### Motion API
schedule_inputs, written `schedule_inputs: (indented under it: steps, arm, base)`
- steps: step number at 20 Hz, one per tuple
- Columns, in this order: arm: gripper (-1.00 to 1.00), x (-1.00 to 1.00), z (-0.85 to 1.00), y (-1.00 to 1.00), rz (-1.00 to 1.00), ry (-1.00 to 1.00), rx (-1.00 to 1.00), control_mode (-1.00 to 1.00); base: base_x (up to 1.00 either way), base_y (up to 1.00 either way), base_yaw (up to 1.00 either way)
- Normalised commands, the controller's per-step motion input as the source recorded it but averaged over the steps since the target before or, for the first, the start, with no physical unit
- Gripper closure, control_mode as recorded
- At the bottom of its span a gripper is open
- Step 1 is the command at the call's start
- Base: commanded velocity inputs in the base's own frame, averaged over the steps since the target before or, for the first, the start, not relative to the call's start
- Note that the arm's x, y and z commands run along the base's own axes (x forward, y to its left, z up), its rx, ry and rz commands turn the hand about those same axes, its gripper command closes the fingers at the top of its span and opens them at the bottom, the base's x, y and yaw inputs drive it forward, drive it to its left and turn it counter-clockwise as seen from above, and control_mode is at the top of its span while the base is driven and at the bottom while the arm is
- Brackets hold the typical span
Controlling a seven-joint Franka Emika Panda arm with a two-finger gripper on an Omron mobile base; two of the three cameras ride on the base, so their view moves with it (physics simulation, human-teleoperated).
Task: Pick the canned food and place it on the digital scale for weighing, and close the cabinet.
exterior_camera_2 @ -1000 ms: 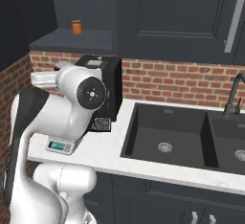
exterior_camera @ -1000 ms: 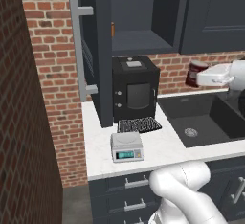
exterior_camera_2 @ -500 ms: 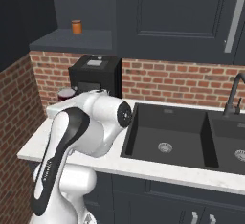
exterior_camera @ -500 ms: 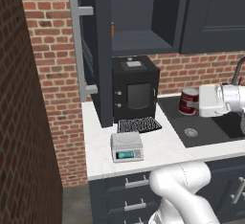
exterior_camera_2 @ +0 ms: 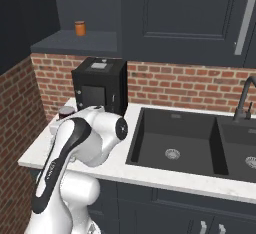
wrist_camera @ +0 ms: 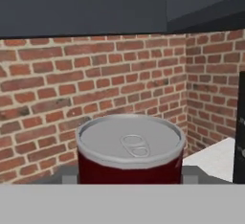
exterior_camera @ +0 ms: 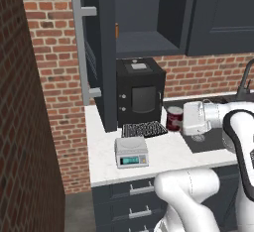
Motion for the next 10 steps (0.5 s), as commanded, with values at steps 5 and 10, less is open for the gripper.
schedule_inputs:
  steps: [5, 10]
  arm:
    - [1.0, 0.36, -0.37, 0.47, 0.0, 0.04, 0.0, -1.0]
    - [1.0, 0.26, -0.32, 0.2, 0.0, 0.02, 0.0, -1.0]
  base:
    - [0.0, 0.0, 0.0]
    - [0.0, 0.0, 0.0]
